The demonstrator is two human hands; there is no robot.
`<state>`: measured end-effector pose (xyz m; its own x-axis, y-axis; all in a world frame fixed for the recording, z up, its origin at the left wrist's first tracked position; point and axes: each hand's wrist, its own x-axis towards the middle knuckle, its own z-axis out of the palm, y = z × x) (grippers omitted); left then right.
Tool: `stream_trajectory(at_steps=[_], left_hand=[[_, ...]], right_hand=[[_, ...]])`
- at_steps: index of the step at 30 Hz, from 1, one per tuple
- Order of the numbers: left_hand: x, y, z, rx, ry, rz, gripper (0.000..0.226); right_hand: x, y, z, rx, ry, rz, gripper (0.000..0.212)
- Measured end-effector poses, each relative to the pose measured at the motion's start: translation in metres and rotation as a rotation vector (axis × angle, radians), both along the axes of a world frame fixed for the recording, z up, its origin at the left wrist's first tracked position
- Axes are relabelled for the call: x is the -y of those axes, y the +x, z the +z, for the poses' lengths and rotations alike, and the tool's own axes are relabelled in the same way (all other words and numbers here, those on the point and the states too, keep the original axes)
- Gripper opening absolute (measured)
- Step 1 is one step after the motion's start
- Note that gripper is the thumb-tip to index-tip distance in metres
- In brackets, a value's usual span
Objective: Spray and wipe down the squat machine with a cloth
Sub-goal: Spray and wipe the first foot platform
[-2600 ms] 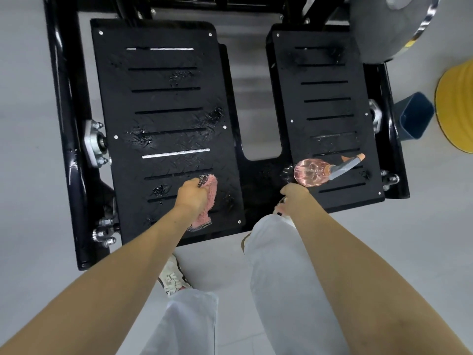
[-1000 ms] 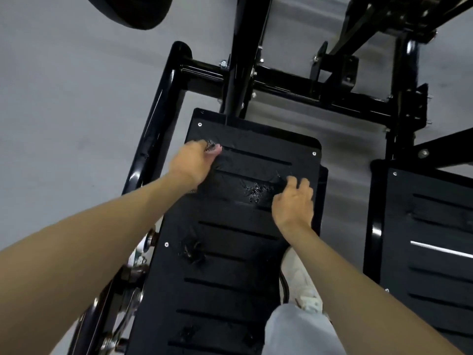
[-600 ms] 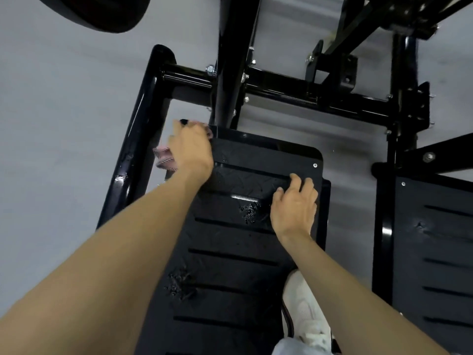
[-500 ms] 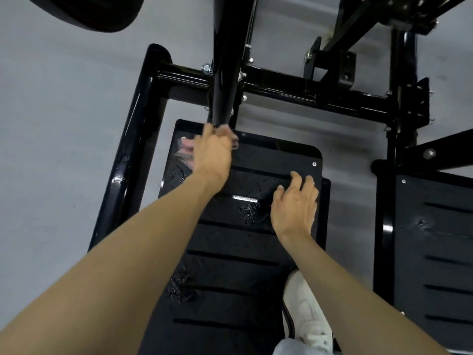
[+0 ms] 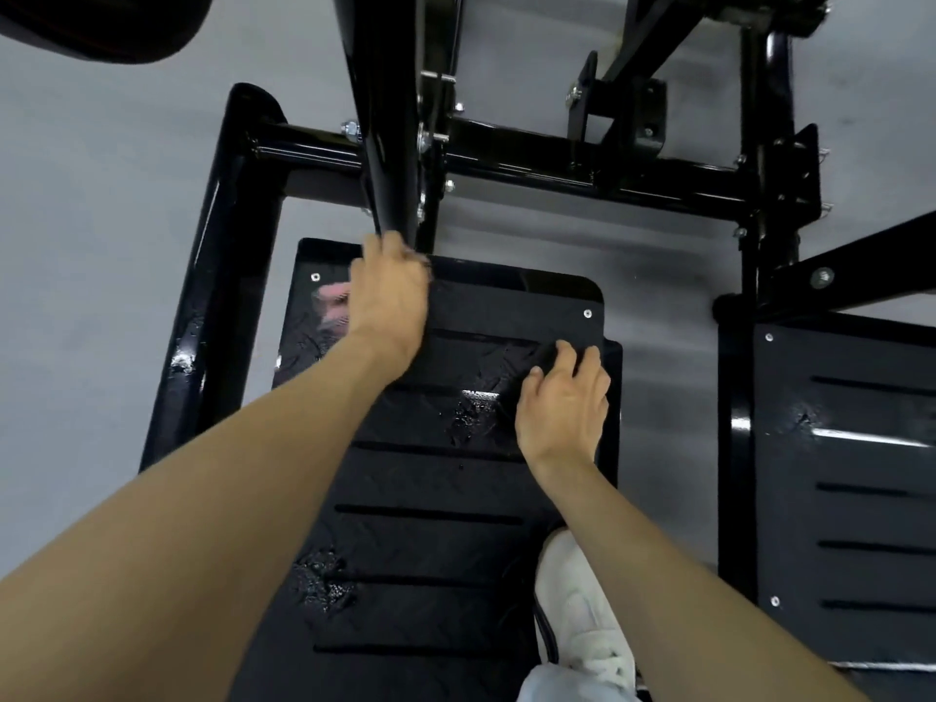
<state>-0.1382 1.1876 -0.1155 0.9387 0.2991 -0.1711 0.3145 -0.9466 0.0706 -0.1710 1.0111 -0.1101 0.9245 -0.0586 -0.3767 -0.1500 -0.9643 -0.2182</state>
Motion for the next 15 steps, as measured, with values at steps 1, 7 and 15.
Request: stream_trajectory(at_steps=[1,7,15], left_hand=[[0.015,0.004,-0.002,0.028,-0.047,-0.081,0.039],[0.006,-0.011,-0.008,0.09,-0.161,-0.26,0.068],[-0.004,-0.018,-0.01,0.012,0.002,0.11,0.058]], right_hand=[[0.001,0.0,0.0,-0.005,0.001,0.002,0.049],[0.005,0.002,0.0,-0.033,0.033,0.007,0.049],[0.015,0.002,0.002,-0.031,0.007,-0.008,0.048]])
